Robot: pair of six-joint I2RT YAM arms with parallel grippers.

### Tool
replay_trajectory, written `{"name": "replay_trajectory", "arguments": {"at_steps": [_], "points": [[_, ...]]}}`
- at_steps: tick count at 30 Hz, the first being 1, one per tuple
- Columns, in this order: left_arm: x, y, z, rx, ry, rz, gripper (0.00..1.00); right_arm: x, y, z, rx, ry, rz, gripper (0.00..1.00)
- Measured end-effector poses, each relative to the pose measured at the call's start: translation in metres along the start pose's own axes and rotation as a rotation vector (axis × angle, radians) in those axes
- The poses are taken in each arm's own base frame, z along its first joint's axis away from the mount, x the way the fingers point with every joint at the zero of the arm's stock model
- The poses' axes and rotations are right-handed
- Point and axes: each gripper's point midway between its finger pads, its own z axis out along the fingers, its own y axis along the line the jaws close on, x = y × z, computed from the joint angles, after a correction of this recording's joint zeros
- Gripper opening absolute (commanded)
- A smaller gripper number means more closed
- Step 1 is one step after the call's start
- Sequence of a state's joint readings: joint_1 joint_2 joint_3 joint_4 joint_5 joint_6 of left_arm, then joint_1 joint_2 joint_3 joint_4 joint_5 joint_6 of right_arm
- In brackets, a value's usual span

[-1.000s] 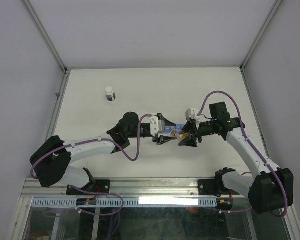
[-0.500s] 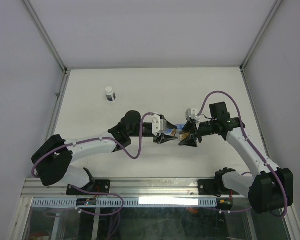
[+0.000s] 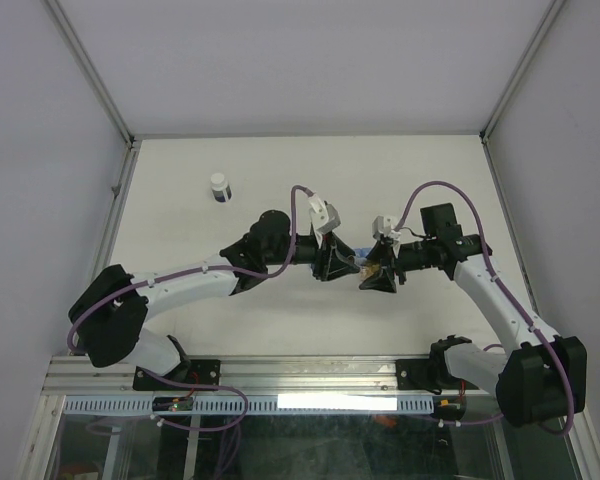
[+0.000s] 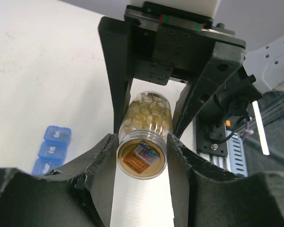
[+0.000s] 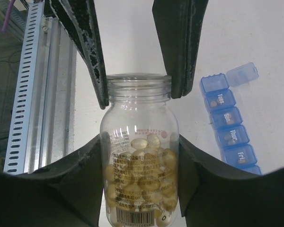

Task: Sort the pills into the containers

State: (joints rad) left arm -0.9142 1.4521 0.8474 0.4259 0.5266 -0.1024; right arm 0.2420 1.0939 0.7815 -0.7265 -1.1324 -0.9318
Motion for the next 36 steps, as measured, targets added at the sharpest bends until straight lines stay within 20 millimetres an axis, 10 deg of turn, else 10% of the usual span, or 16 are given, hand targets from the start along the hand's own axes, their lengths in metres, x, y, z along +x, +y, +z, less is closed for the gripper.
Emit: {"name": "replay_trajectory", "arguments": {"at_steps": [14,24,36], "points": [[-0.007,0.0,0.001,-0.077,-0.012,-0.198,0.98,-0.001,0.004,0.002,-0.02,-0.006,-0.001,0.0],[-0.06,-0.009,-0.04,-0.11,-0.23,-0.094,0.99,-0.002,0.004,0.003,-0.024,-0.01,-0.004,0.0],[-0.016,-0.025,-0.052,0.086,-0.172,0.418,0.98,-0.002,0.005,0.003,-0.025,-0.012,-0.005,0.0]]}}
